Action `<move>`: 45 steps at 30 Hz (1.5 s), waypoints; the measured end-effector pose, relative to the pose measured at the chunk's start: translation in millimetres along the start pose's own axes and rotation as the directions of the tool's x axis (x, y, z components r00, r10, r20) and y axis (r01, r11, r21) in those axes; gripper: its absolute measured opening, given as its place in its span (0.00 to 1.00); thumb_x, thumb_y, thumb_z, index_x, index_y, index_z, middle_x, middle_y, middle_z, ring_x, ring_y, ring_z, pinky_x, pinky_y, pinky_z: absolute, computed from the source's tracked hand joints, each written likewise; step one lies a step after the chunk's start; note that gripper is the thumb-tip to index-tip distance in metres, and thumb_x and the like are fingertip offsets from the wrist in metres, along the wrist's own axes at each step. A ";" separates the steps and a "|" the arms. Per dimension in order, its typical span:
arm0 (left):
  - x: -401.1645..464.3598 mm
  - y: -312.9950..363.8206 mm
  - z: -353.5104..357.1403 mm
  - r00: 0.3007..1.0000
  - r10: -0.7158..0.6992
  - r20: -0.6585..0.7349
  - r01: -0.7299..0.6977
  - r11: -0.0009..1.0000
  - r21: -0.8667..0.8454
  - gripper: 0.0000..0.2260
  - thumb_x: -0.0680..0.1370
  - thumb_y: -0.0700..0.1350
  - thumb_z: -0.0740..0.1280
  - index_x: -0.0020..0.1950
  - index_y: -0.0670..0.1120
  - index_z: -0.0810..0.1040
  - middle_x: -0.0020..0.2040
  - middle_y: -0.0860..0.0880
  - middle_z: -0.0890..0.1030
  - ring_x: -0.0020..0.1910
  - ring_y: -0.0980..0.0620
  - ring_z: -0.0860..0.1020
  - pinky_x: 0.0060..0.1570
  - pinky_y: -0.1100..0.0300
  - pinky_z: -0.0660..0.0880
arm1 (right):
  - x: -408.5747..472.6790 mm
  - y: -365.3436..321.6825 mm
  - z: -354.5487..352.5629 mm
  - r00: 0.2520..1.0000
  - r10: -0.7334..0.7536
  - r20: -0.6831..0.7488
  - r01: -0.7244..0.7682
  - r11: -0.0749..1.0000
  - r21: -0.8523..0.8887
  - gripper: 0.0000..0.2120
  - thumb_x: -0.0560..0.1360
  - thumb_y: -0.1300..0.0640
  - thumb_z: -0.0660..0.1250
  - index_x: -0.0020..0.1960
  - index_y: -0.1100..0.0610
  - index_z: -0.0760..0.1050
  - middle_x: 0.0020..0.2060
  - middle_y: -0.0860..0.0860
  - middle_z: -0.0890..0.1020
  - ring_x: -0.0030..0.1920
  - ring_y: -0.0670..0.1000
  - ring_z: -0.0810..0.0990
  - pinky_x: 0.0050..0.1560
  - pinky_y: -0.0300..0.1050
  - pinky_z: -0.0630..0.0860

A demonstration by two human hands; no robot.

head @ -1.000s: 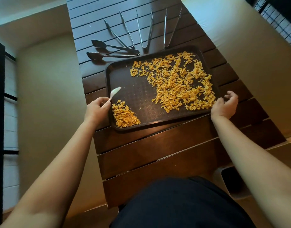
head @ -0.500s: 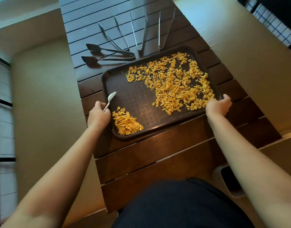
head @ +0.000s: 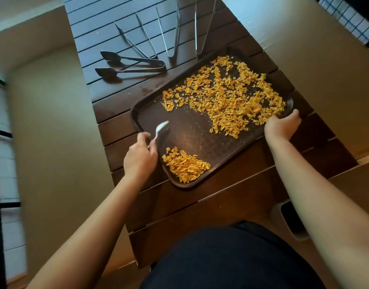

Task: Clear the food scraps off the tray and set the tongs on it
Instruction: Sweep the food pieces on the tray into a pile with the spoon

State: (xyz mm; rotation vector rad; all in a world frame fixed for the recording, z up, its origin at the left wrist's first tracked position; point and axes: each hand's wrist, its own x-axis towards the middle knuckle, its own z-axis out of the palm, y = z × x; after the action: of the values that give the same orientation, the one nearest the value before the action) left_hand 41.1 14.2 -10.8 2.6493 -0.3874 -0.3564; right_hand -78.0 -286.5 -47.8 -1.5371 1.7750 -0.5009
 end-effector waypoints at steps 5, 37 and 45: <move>48.3 8.5 -4.1 0.998 -0.013 -0.054 0.009 0.998 -0.069 0.13 0.81 0.46 0.54 0.66 0.50 0.68 0.52 0.42 0.79 0.42 0.48 0.76 0.38 0.56 0.71 | -20.9 22.3 2.6 0.983 -0.182 0.023 0.181 0.942 -0.282 0.30 0.78 0.54 0.60 0.76 0.60 0.53 0.72 0.58 0.64 0.72 0.58 0.60 0.72 0.54 0.57; 92.3 7.2 9.3 0.998 0.055 0.015 -0.051 0.979 -0.198 0.14 0.80 0.43 0.60 0.66 0.45 0.74 0.56 0.46 0.74 0.50 0.54 0.72 0.47 0.64 0.69 | -19.0 52.8 6.7 0.882 -0.457 0.113 0.461 0.791 -0.402 0.35 0.76 0.47 0.49 0.75 0.67 0.48 0.73 0.64 0.60 0.74 0.59 0.56 0.74 0.55 0.49; 68.6 -2.5 4.4 0.941 0.215 0.261 -0.151 0.958 -0.243 0.11 0.79 0.43 0.63 0.60 0.49 0.79 0.54 0.51 0.77 0.51 0.55 0.75 0.44 0.68 0.71 | -18.5 53.3 8.2 0.882 -0.458 0.112 0.461 0.788 -0.408 0.36 0.75 0.46 0.48 0.75 0.67 0.48 0.73 0.64 0.60 0.74 0.60 0.57 0.74 0.55 0.50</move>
State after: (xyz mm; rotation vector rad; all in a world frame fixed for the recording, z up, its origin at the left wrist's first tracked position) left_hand 103.9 -7.5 -28.5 2.3256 -0.6430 -0.6834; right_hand -107.8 -256.0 -85.6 -2.3059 1.5570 -0.3421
